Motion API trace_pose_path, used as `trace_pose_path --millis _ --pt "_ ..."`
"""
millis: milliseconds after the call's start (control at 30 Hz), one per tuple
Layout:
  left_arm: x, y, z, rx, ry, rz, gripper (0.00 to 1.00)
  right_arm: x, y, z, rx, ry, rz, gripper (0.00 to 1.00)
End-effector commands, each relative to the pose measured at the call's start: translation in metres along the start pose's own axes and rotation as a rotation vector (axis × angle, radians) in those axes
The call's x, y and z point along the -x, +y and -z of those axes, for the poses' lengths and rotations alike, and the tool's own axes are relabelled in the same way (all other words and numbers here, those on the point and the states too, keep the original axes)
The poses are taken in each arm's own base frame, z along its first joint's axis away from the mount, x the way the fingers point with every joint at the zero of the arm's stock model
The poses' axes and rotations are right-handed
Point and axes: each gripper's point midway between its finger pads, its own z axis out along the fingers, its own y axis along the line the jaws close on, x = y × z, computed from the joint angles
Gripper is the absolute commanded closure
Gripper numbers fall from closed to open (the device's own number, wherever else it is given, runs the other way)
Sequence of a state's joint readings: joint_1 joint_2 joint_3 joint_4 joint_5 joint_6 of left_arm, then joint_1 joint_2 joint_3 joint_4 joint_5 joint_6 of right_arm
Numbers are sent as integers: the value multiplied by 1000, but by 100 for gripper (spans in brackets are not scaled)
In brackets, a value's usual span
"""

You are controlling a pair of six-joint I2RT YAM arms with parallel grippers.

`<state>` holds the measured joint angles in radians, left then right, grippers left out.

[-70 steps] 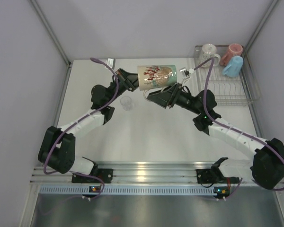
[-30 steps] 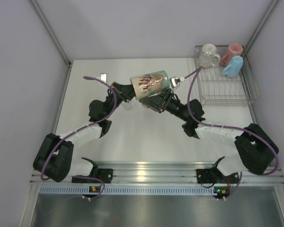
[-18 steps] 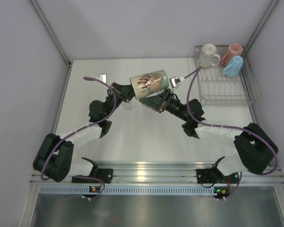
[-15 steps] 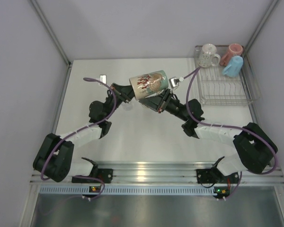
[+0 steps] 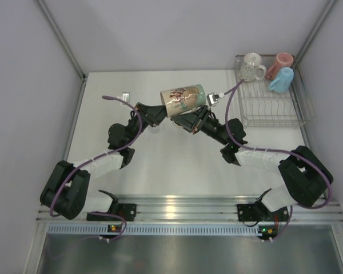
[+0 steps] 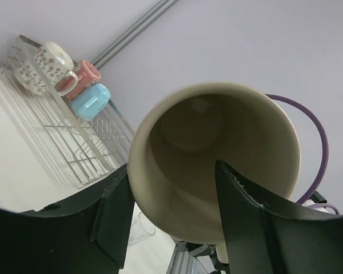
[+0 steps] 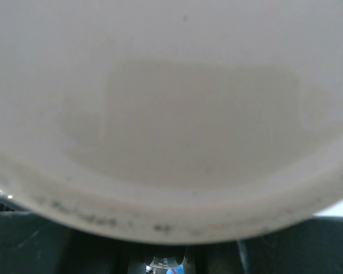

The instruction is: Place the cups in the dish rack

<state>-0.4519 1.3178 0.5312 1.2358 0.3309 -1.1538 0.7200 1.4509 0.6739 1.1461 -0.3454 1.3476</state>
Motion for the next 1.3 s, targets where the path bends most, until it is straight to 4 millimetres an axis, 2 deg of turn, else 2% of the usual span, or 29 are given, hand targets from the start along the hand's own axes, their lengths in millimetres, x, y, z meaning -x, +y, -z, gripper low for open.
trace_pose_path --millis 0,167,267,300,333,467,500,533,567,600,633,667,700,800,833,867,900,933,967,1033,1067,1100,1133,1200,1233,1267 --pt "13 -30 4 -126 -61 -89 38 42 64 10 244 -146 137 100" --pt "16 -19 4 -78 -70 -90 34 56 48 21 204 -166 140 100" --pt "18 0 6 28 -83 -86 30 71 36 31 160 -188 171 100" --pt "21 0 3 48 -83 -100 29 83 33 36 138 -211 191 100" --pt "18 11 5 122 -56 -97 28 88 27 39 112 -218 204 100" --pt "27 17 11 235 -56 -183 20 116 4 56 4 -247 247 100" --pt "35 14 9 255 -74 -201 15 131 2 64 -15 -277 271 100" --pt "38 15 11 283 -72 -216 12 135 0 67 -29 -274 284 100" --pt "34 25 19 363 -33 -235 3 144 -3 72 -46 -285 297 100" --pt "44 22 16 391 -53 -257 2 160 -10 81 -90 -314 303 100" --pt "44 27 20 441 -34 -271 2 168 -15 86 -123 -320 320 100" --pt "39 42 31 534 16 -292 2 178 -14 88 -142 -321 341 100" --pt "46 36 28 549 18 -312 2 195 -32 101 -242 -344 324 100" --pt "49 37 35 607 52 -361 2 237 -37 118 -396 -410 436 100" --pt "49 37 37 609 55 -365 2 242 -54 127 -495 -405 443 100" --pt "50 36 38 607 55 -375 2 259 -46 129 -526 -450 484 100" --pt "48 37 41 610 59 -375 2 269 -46 133 -565 -471 502 100" --pt "48 34 42 604 54 -377 2 273 -61 141 -650 -465 497 100" --pt "47 34 44 602 57 -378 2 288 -50 139 -664 -505 532 100" --pt "45 36 47 606 65 -378 2 300 -58 140 -719 -515 547 100" --pt "44 35 48 605 70 -382 2 322 -54 154 -775 -579 559 100" --pt "44 35 48 606 73 -382 2 329 -56 155 -801 -591 559 100" --pt "43 35 50 608 81 -386 2 343 -56 156 -834 -627 571 100" --pt "42 33 51 606 88 -387 2 353 -76 163 -915 -641 542 100" --pt "42 34 52 606 90 -386 2 358 -79 165 -937 -656 537 100" --pt "42 30 53 600 88 -391 2 370 -73 165 -949 -695 548 100"
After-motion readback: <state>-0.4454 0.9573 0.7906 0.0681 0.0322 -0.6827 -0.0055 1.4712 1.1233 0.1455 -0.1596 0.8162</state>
